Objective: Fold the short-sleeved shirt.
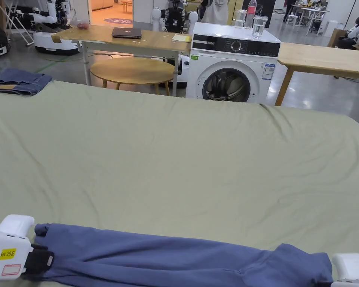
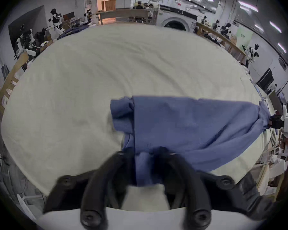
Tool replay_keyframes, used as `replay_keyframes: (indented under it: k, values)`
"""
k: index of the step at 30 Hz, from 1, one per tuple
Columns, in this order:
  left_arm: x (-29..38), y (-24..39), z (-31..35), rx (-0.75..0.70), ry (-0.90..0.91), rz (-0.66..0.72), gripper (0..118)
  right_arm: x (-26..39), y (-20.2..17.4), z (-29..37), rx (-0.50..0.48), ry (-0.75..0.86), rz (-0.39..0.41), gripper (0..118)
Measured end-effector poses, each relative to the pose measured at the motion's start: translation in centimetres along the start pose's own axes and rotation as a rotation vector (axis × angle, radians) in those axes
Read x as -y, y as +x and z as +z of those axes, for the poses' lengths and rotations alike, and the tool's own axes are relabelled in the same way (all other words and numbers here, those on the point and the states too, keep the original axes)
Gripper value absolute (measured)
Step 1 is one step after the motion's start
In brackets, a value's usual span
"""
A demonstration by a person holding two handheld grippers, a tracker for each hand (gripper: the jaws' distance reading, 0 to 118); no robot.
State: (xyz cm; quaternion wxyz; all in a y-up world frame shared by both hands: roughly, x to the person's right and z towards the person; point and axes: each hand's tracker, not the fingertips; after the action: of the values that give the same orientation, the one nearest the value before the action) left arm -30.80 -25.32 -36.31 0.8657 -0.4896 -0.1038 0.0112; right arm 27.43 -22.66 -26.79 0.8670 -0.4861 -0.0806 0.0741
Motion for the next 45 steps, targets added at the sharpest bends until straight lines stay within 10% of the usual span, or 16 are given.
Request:
replay_keyframes:
  k: [3, 17, 22, 25, 36, 45]
  values:
    - [-1.0, 1.9, 2.0, -0.017, 0.109, -0.005, 53, -1.5, -0.4, 2.7, -0.005, 0.091, -0.029, 54]
    - [-2.8, 10.0, 7.1, -0.142, 0.72, -0.079, 53, -6.3, -8.3, 7.6, -0.042, 0.765, -0.189, 54]
    - [-2.9, 11.4, 7.4, -0.161, 0.778, -0.053, 13, -7.1, -10.9, 8.1, -0.117, 0.857, -0.23, 47]
    - [-3.4, 11.5, 7.6, -0.176, 0.793, -0.045, 4, -7.4, -11.5, 8.2, -0.136, 0.876, -0.274, 0]
    - [-4.3, 9.6, 9.4, -0.176, 0.809, -0.021, 0, -8.8, -12.6, 8.1, -0.017, 0.93, -0.221, 0]
    - [-4.2, -0.4, 7.5, 0.038, 0.337, 0.083, 0, -9.2, -13.3, 7.3, -0.034, 0.898, -0.14, 0]
